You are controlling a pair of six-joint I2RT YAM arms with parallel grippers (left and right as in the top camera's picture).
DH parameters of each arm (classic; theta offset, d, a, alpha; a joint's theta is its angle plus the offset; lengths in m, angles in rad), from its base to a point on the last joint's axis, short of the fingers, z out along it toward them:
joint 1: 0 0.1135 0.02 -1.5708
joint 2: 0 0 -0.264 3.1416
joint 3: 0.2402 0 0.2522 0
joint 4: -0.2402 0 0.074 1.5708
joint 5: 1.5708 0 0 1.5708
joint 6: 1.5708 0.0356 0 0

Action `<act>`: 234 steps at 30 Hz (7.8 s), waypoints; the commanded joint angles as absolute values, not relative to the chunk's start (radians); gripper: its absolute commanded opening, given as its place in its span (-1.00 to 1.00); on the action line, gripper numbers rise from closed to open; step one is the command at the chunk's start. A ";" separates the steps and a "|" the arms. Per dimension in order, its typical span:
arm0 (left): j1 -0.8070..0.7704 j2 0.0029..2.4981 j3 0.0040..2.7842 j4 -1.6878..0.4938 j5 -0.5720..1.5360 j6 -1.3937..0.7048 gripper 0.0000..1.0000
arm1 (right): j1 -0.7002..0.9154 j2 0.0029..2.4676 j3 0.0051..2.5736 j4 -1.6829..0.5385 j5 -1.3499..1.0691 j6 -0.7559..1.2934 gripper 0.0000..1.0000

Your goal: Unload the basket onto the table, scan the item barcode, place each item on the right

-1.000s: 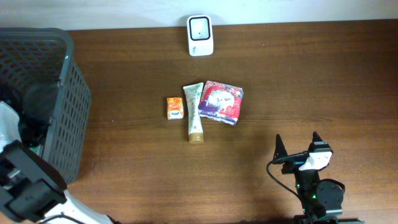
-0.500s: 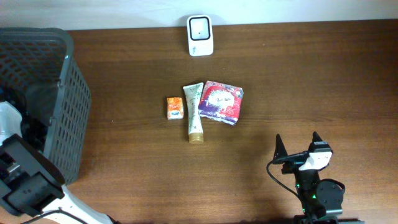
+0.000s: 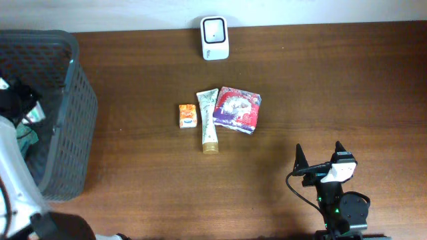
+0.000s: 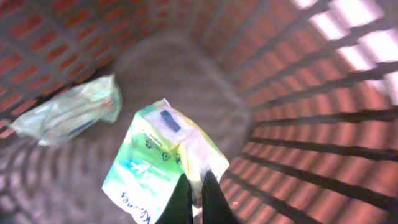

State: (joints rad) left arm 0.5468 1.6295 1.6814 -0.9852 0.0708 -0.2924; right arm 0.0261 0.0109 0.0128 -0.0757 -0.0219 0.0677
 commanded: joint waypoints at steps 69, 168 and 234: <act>-0.462 1.703 1.695 -0.978 0.268 0.196 -1.00 | 0.032 0.004 0.006 -0.080 -0.010 0.060 0.97; 0.539 2.126 1.752 -1.013 -0.495 0.205 0.75 | 0.032 0.004 0.006 -0.080 -0.010 0.060 0.97; 0.287 1.404 1.847 -0.752 0.528 -0.266 -1.00 | 0.032 0.004 0.006 -0.080 -0.010 0.060 0.97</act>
